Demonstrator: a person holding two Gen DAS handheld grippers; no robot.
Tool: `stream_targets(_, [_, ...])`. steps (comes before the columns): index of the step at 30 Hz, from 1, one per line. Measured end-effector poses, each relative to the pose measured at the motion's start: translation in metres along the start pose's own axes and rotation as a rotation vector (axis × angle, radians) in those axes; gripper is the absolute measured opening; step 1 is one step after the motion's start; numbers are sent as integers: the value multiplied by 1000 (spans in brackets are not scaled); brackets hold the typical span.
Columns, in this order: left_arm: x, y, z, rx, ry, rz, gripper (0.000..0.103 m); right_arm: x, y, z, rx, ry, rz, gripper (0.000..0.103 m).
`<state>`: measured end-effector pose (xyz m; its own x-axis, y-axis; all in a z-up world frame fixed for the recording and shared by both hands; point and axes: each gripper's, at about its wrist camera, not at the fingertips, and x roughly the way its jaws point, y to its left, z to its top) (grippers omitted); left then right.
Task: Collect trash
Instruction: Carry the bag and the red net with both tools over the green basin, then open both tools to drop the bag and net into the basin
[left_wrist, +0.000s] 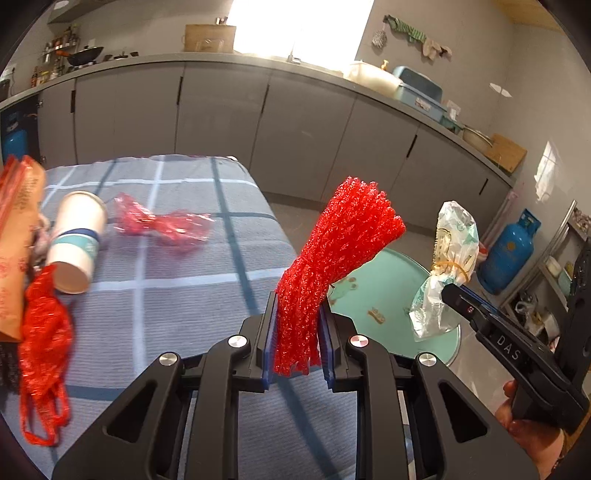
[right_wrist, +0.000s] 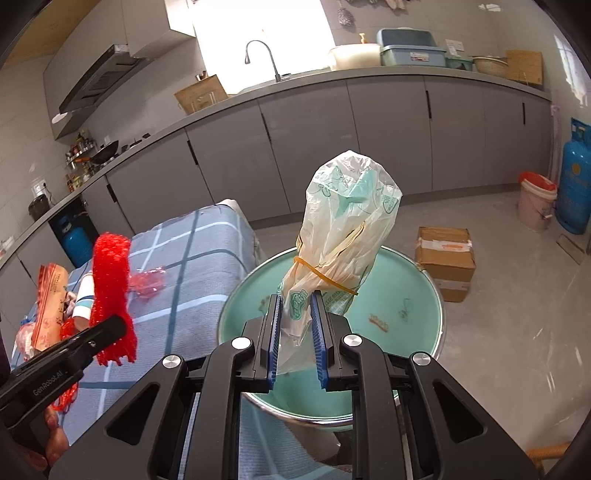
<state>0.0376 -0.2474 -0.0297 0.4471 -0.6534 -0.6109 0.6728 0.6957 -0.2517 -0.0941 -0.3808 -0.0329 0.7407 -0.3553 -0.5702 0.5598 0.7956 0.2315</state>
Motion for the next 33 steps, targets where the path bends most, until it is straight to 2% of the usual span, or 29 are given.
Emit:
stream_targets(5, [36,-26,7,33,41,-16,21,9,-14,-3,0,28,-25,18])
stream_targets(13, [79,-48,19,32,103,-41,22,26,-31,-9,38,101,-39,18])
stream_targets(17, [95,-57,21,55,130,-52,28,32,-36,-9,64,127,-31,19])
stream_targets(19, [99,-56,21,44,135,-40,49,33,-34,-9,54,134,-40,19])
stream_targets(20, [100,-54,22,30,132,-43,66,34,-33,-9,49,138,-46,21])
stream_targets(21, [99,-50,22,10,122,-44,73,35,-32,-9,47,143,-49,21])
stream_targets(24, [100,-46,22,-3,127,-43,74,38,-34,-10,55,157,-61,23])
stream_targets(25, [100,-43,22,-13,129,-32,75,38,-35,-10,62,156,-65,27])
stream_targets(26, [99,-39,22,-31,128,-27,79,38,-37,-9,71,151,-68,37])
stream_targets(28, [93,-30,22,-67,118,-19,85,35,-42,-9,100,137,-81,50])
stream_targets(33, [73,-11,22,-109,69,52,94,29,-45,-9,118,96,-91,60])
